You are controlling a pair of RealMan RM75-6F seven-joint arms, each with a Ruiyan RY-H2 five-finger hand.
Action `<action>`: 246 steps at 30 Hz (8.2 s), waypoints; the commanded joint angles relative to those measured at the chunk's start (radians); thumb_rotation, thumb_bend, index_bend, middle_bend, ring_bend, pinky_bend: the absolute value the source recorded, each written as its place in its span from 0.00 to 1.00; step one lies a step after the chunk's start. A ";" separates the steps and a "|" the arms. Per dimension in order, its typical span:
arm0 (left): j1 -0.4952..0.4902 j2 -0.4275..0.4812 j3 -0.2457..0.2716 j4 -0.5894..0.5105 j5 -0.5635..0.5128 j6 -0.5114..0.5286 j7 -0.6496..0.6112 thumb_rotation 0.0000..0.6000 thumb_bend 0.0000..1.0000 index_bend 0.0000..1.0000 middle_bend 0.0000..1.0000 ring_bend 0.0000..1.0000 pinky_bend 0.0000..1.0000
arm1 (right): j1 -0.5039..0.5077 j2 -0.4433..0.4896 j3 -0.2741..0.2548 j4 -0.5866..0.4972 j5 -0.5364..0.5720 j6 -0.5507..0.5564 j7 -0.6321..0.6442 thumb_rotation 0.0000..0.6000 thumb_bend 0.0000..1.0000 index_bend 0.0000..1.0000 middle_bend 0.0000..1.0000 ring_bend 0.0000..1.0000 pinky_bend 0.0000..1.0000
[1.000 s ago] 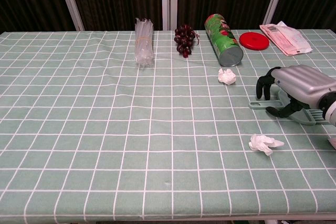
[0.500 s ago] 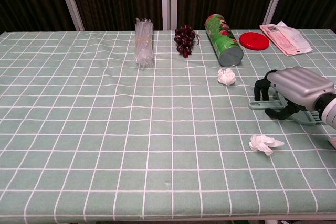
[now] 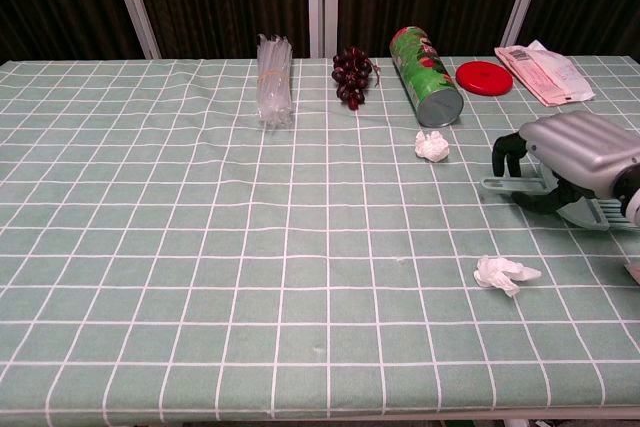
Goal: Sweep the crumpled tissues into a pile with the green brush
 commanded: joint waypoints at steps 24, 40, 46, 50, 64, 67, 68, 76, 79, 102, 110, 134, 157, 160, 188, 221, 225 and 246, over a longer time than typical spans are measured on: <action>0.010 0.035 -0.001 -0.067 0.007 0.026 0.048 1.00 0.00 0.24 0.19 0.14 0.19 | 0.069 0.334 0.047 -0.515 -0.148 -0.063 0.939 1.00 0.37 0.69 0.63 0.35 0.27; 0.013 0.052 0.007 -0.100 0.024 0.035 0.054 1.00 0.00 0.24 0.19 0.14 0.19 | -0.021 0.424 -0.191 -0.474 -0.458 0.141 0.970 1.00 0.37 0.70 0.63 0.36 0.22; 0.011 0.050 0.009 -0.101 0.030 0.033 0.057 1.00 0.00 0.24 0.19 0.14 0.19 | -0.128 0.378 -0.186 -0.443 -0.416 0.277 0.804 1.00 0.37 0.70 0.62 0.36 0.21; 0.012 0.051 0.010 -0.102 0.036 0.036 0.056 1.00 0.00 0.24 0.19 0.14 0.19 | -0.178 0.365 -0.190 -0.423 -0.402 0.334 0.726 1.00 0.37 0.70 0.61 0.35 0.19; 0.012 0.045 0.021 -0.082 0.034 0.018 0.030 1.00 0.00 0.24 0.19 0.14 0.19 | -0.291 0.170 -0.179 -0.332 -0.313 0.385 0.514 1.00 0.37 0.70 0.60 0.33 0.12; 0.009 0.042 0.023 -0.075 0.032 0.008 0.023 1.00 0.00 0.24 0.19 0.14 0.19 | -0.295 0.136 -0.177 -0.306 -0.312 0.379 0.482 1.00 0.37 0.70 0.60 0.33 0.11; 0.008 0.042 0.023 -0.073 0.031 0.006 0.021 1.00 0.00 0.24 0.19 0.14 0.19 | -0.294 0.122 -0.173 -0.296 -0.314 0.378 0.470 1.00 0.37 0.70 0.60 0.33 0.11; 0.014 0.036 0.026 -0.059 0.032 0.011 0.001 1.00 0.00 0.24 0.19 0.14 0.19 | -0.261 -0.046 -0.126 -0.159 -0.328 0.368 0.415 1.00 0.37 0.70 0.60 0.33 0.09; 0.013 0.035 0.026 -0.056 0.033 0.009 -0.004 1.00 0.00 0.24 0.19 0.14 0.19 | -0.241 -0.117 -0.092 -0.101 -0.322 0.372 0.418 1.00 0.37 0.70 0.60 0.33 0.09; -0.010 0.038 0.023 -0.054 0.050 -0.009 -0.006 1.00 0.00 0.24 0.19 0.14 0.19 | -0.202 0.181 0.039 -0.430 -0.131 0.266 0.688 1.00 0.37 0.70 0.59 0.34 0.09; -0.025 0.035 0.024 -0.067 0.061 -0.022 0.010 1.00 0.00 0.24 0.19 0.14 0.19 | -0.271 0.398 -0.024 -0.511 -0.060 0.205 0.821 1.00 0.39 0.70 0.59 0.34 0.09; -0.027 0.034 0.032 -0.082 0.059 -0.025 0.019 1.00 0.00 0.24 0.19 0.14 0.19 | -0.264 0.233 -0.059 -0.184 -0.107 0.154 0.940 1.00 0.40 0.71 0.59 0.29 0.08; -0.024 0.029 0.031 -0.055 0.054 -0.018 -0.004 1.00 0.00 0.24 0.19 0.14 0.19 | -0.058 -0.186 0.108 -0.004 -0.145 0.217 0.807 1.00 0.39 0.72 0.59 0.29 0.08; -0.024 0.032 0.031 -0.056 0.055 -0.017 -0.003 1.00 0.00 0.24 0.19 0.14 0.19 | -0.044 -0.144 0.117 -0.047 -0.156 0.223 0.798 1.00 0.39 0.72 0.59 0.29 0.08; -0.018 0.057 0.030 -0.105 0.023 -0.030 0.041 1.00 0.00 0.24 0.19 0.14 0.19 | 0.394 -0.030 0.143 0.175 -0.154 -0.284 1.087 1.00 0.51 0.72 0.59 0.30 0.24; -0.020 0.064 0.024 -0.127 0.017 -0.034 0.059 1.00 0.00 0.24 0.19 0.14 0.19 | 0.371 0.178 -0.176 0.016 -0.368 0.000 1.615 1.00 0.52 0.72 0.60 0.31 0.27; -0.020 0.065 0.026 -0.128 0.022 -0.033 0.060 1.00 0.00 0.24 0.19 0.14 0.19 | 0.352 0.208 -0.150 -0.008 -0.325 0.022 1.569 1.00 0.52 0.72 0.60 0.32 0.27; -0.021 0.071 0.026 -0.143 -0.004 -0.053 0.079 1.00 0.00 0.24 0.19 0.14 0.19 | 0.547 -0.097 -0.105 0.433 -0.239 -0.326 1.641 1.00 0.52 0.72 0.61 0.32 0.27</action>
